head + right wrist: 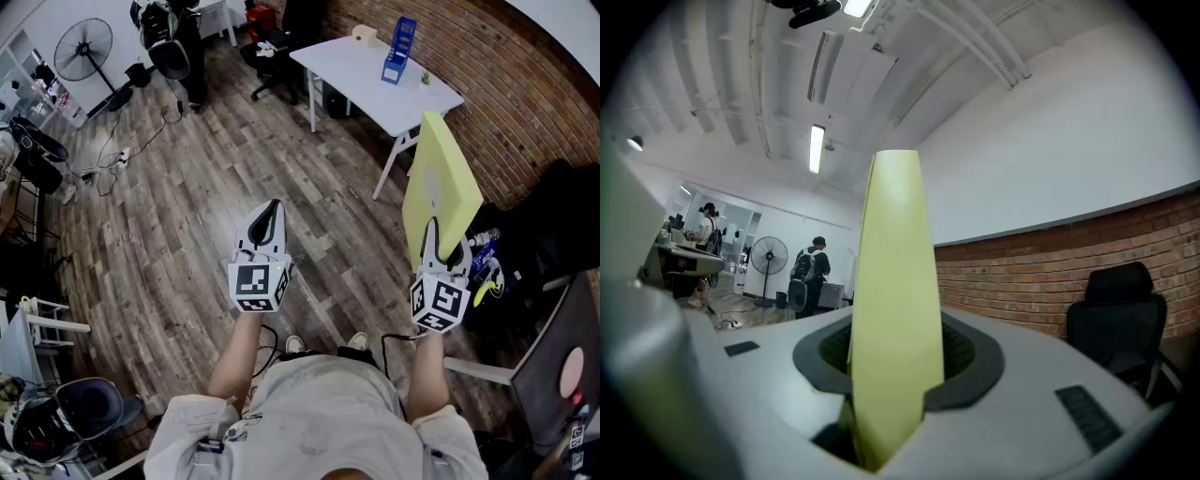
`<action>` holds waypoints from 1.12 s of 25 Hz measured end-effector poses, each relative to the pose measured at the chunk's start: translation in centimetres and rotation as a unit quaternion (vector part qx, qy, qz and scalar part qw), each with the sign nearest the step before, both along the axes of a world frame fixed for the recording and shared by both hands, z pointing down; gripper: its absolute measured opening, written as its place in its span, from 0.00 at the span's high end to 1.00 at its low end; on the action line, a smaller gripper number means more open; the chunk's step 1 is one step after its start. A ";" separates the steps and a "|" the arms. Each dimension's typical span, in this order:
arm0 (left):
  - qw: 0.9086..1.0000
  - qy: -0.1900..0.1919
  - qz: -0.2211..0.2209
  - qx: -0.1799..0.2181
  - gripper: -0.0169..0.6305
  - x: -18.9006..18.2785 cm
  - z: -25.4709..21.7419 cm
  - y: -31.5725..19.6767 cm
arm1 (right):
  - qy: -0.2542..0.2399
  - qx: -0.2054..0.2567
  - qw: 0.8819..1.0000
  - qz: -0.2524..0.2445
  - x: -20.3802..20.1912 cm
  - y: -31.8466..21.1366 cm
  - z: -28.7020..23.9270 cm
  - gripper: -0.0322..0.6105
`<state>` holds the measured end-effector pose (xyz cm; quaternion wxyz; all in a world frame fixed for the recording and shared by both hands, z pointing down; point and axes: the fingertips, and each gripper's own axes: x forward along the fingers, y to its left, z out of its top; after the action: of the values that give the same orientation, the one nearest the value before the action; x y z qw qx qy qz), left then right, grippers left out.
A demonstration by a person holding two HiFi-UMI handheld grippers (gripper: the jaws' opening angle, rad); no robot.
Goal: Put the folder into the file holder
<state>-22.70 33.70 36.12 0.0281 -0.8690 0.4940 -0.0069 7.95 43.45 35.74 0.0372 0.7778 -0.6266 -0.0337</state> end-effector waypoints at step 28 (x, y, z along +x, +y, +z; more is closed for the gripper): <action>0.999 0.008 -0.019 -0.024 0.94 -9.7 2.8 0.6 | -0.024 -0.030 0.999 -0.016 -9.6 -1.6 2.8 0.68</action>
<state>-32.36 34.27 38.89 0.0028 -0.8601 0.5099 -0.0124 -1.66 41.89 38.53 0.0452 0.7666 -0.6405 0.0034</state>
